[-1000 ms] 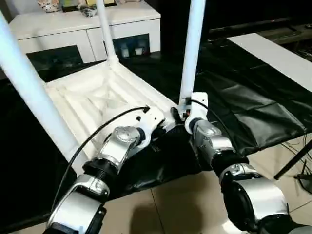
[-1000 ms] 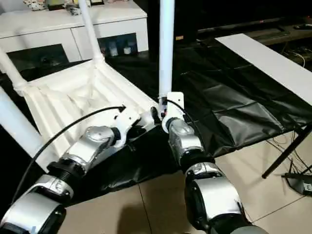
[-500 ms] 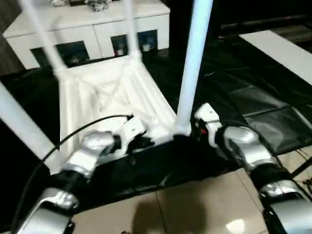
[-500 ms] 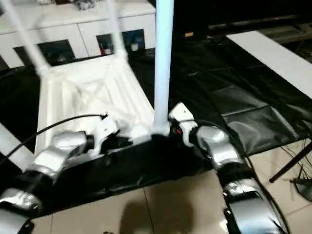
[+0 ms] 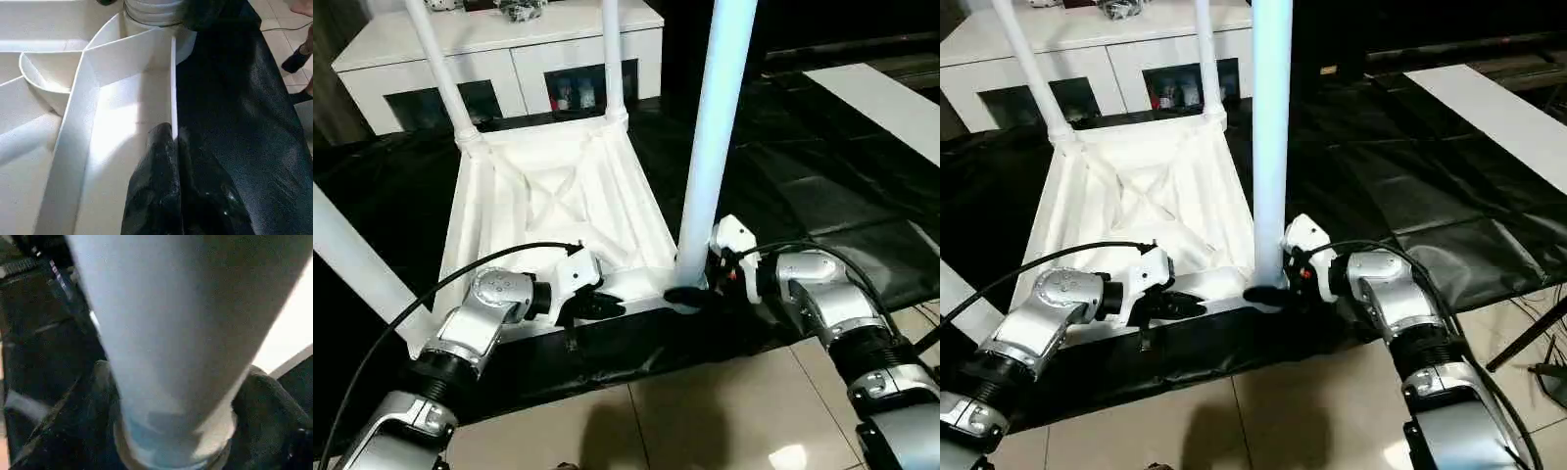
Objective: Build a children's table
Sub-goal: Rotate leg to tighten
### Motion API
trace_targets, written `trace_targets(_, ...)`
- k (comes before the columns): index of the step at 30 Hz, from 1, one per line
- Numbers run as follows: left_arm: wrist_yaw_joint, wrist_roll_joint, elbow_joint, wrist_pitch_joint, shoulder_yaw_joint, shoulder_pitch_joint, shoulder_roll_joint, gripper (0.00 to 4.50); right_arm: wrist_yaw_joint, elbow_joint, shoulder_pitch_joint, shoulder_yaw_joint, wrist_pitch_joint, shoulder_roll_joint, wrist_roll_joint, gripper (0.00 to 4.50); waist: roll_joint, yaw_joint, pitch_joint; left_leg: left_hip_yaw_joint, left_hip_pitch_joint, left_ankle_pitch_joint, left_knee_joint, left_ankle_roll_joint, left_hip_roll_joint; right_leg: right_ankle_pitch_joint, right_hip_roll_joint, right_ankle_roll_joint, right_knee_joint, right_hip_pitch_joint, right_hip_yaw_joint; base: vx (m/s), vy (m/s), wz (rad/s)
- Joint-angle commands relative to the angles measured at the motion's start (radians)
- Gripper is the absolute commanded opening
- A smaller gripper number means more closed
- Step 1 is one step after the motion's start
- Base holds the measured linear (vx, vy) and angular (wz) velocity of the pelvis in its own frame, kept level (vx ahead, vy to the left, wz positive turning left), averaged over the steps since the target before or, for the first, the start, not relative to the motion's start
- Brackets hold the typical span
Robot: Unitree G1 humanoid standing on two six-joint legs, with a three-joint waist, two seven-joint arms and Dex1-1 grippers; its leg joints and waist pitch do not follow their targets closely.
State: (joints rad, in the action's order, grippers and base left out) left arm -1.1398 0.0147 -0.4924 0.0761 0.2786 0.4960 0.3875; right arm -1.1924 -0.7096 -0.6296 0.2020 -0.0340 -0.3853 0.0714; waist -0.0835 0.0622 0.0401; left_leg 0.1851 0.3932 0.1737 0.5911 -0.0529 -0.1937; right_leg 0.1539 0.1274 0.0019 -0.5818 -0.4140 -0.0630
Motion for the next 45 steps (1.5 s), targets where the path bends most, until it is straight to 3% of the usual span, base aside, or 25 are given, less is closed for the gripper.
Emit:
trace_targets(1,-0.022,0.029,0.038,-0.001,-0.003,-0.011,-0.001,0.0,-0.015,0.017,0.005,0.012,0.001,-0.007,-0.015,3.27,0.018,0.002,-0.074,0.001,-0.019,0.187,-0.064,0.107,-0.025,0.117,0.01,-0.27,0.038,0.053,0.016,0.0,0.0,0.0)
trace_targets(5,-0.02,0.029,0.039,0.0,-0.003,-0.013,0.001,0.0,-0.016,0.013,0.0,0.007,-0.006,-0.007,-0.013,2.87,0.02,0.002,-0.072,0.002,-0.019,0.201,-0.065,0.107,-0.025,0.148,0.01,-0.265,0.041,0.052,0.016,0.0,0.0,0.0)
trace_targets(12,-0.018,0.031,0.043,0.008,-0.005,-0.017,-0.002,0.0,-0.026,0.021,0.009,-0.006,-0.032,0.006,0.021,2.72,0.022,0.002,-0.073,0.001,-0.018,0.19,-0.064,0.107,-0.025,0.152,0.01,-0.261,0.039,0.052,0.016,0.0,0.0,0.0)
trace_targets(15,0.005,0.017,0.037,0.022,0.0,-0.019,-0.012,0.0,0.055,0.003,0.006,-0.046,-0.053,0.054,0.044,2.72,0.022,0.001,-0.072,0.002,-0.018,0.187,-0.064,0.107,-0.025,0.159,0.01,-0.259,0.04,0.051,0.017,0.0,0.0,0.0)
trace_targets(16,0.063,-0.008,0.009,0.039,0.002,-0.006,-0.034,0.0,0.188,-0.046,-0.013,-0.071,-0.057,0.1,0.03,2.72,0.023,-0.002,-0.07,0.001,-0.015,0.198,-0.067,0.097,-0.024,0.178,0.01,-0.255,0.041,0.052,0.017,0.0,0.0,0.0)
trace_targets(17,0.063,-0.008,0.009,0.039,0.002,-0.006,-0.034,0.0,0.188,-0.046,-0.013,-0.071,-0.057,0.1,0.03,2.72,0.023,-0.006,-0.068,0.0,-0.013,0.207,-0.069,0.088,-0.023,0.194,0.011,-0.25,0.042,0.051,0.017,0.0,0.0,0.0)
trace_targets(19,0.162,-0.04,-0.041,0.068,-0.003,0.023,-0.076,0.0,0.375,-0.116,-0.041,-0.109,-0.075,0.164,0.019,2.72,0.022,-0.019,-0.062,-0.002,-0.016,0.272,-0.075,0.05,-0.022,0.282,0.012,-0.227,0.05,0.048,0.019,0.0,0.0,0.0)
trace_targets(20,0.213,-0.055,-0.07,0.08,-0.005,0.041,-0.099,0.0,0.457,-0.145,-0.054,-0.13,-0.091,0.195,0.023,2.72,0.024,-0.031,-0.057,-0.007,-0.024,0.356,-0.081,0.004,-0.017,0.403,0.013,-0.194,0.061,0.043,0.018,0.0,0.0,0.0)
trace_targets(21,0.242,-0.063,-0.087,0.087,-0.007,0.051,-0.113,0.0,0.499,-0.159,-0.061,-0.143,-0.103,0.212,0.029,2.71,0.027,-0.034,-0.059,-0.008,-0.024,0.367,-0.08,-0.001,-0.016,0.418,0.012,-0.185,0.064,0.045,0.018,0.0,0.0,0.0)
trace_targets(23,0.374,-0.078,-0.157,0.143,-0.027,0.107,-0.182,0.0,0.65,-0.213,-0.093,-0.186,-0.142,0.28,0.049,2.7,0.021,-0.035,-0.057,-0.009,-0.028,0.395,-0.08,-0.008,-0.014,0.442,0.012,-0.168,0.071,0.038,0.018,0.0,0.0,0.0)
trace_targets(24,0.374,-0.078,-0.157,0.143,-0.027,0.107,-0.182,0.0,0.65,-0.213,-0.093,-0.186,-0.142,0.28,0.049,2.7,0.021,-0.036,-0.057,-0.007,-0.03,0.4,-0.08,-0.01,-0.013,0.447,0.011,-0.165,0.073,0.035,0.018,0.0,0.0,0.0)
trace_targets(25,0.475,-0.083,-0.21,0.171,-0.048,0.148,-0.229,0.0,0.755,-0.249,-0.116,-0.201,-0.14,0.318,0.038,2.7,0.017,-0.037,-0.056,-0.007,-0.033,0.412,-0.079,-0.016,-0.012,0.452,0.009,-0.164,0.077,0.03,0.018,0.0,0.0,0.0)
trace_targets(26,0.504,-0.086,-0.226,0.177,-0.052,0.16,-0.242,0.0,0.787,-0.26,-0.123,-0.204,-0.138,0.329,0.032,2.7,0.018,-0.035,-0.056,-0.012,-0.035,0.433,-0.081,-0.022,-0.011,0.475,0.009,-0.154,0.08,0.032,0.013,-0.052,-0.001,0.01)
trace_targets(31,0.62,-0.134,-0.297,0.166,-0.048,0.205,-0.295,0.0,1.018,-0.358,-0.186,-0.234,-0.094,0.425,0.006,2.7,0.008,-0.04,-0.06,-0.017,-0.028,0.438,-0.087,-0.022,-0.012,0.425,0.01,-0.153,0.081,0.033,0.01,0.0,0.0,0.0)
trace_targets(32,0.62,-0.138,-0.298,0.164,-0.043,0.206,-0.296,0.0,1.016,-0.364,-0.19,-0.235,-0.09,0.435,0.009,2.7,0.01,-0.039,-0.06,-0.017,-0.028,0.447,-0.089,-0.016,-0.012,0.41,0.009,-0.155,0.082,0.038,0.008,0.0,0.0,0.0)
trace_targets(33,0.619,-0.138,-0.301,0.16,-0.042,0.207,-0.298,0.0,1.0,-0.368,-0.193,-0.236,-0.085,0.446,0.011,3.26,0.01,-0.038,-0.06,-0.016,-0.029,0.453,-0.089,-0.013,-0.012,0.403,0.009,-0.157,0.082,0.037,0.008,0.0,0.0,0.0)
trace_targets(36,0.602,-0.139,-0.306,0.147,-0.037,0.207,-0.291,0.0,0.978,-0.371,-0.202,-0.223,-0.054,0.448,-0.007,3.5,0.012,-0.036,-0.06,-0.014,-0.029,0.46,-0.089,-0.004,-0.012,0.372,0.009,-0.17,0.08,0.037,0.009,0.0,0.0,0.0)
trace_targets(38,0.579,-0.141,-0.298,0.135,-0.033,0.2,-0.275,0.0,0.967,-0.369,-0.208,-0.227,-0.034,0.43,-0.012,3.59,0.012,-0.044,-0.061,-0.017,-0.021,0.451,-0.091,0.001,-0.011,0.359,0.011,-0.17,0.077,0.044,0.008,0.0,0.0,0.0)
trace_targets(40,0.538,-0.14,-0.281,0.112,-0.026,0.186,-0.25,0.0,0.941,-0.358,-0.211,-0.229,-0.021,0.402,-0.013,3.86,0.011,-0.046,-0.061,-0.016,-0.026,0.459,-0.089,0.004,-0.011,0.363,0.012,-0.175,0.078,0.041,0.009,0.0,0.0,0.0)
trace_targets(42,0.51,-0.143,-0.269,0.1,-0.019,0.176,-0.234,0.0,0.906,-0.345,-0.21,-0.219,-0.021,0.382,-0.02,3.96,0.013,-0.051,-0.061,-0.016,-0.021,0.449,-0.089,0.013,-0.011,0.352,0.012,-0.185,0.077,0.045,0.008,0.0,0.0,0.0)
trace_targets(45,0.42,-0.133,-0.222,0.064,-0.008,0.14,-0.188,0.0,0.742,-0.27,-0.173,-0.15,-0.023,0.307,-0.059,3.96,0.01,-0.055,-0.062,-0.015,-0.018,0.425,-0.087,0.022,-0.013,0.32,0.012,-0.203,0.073,0.048,0.008,0.0,0.0,0.0)
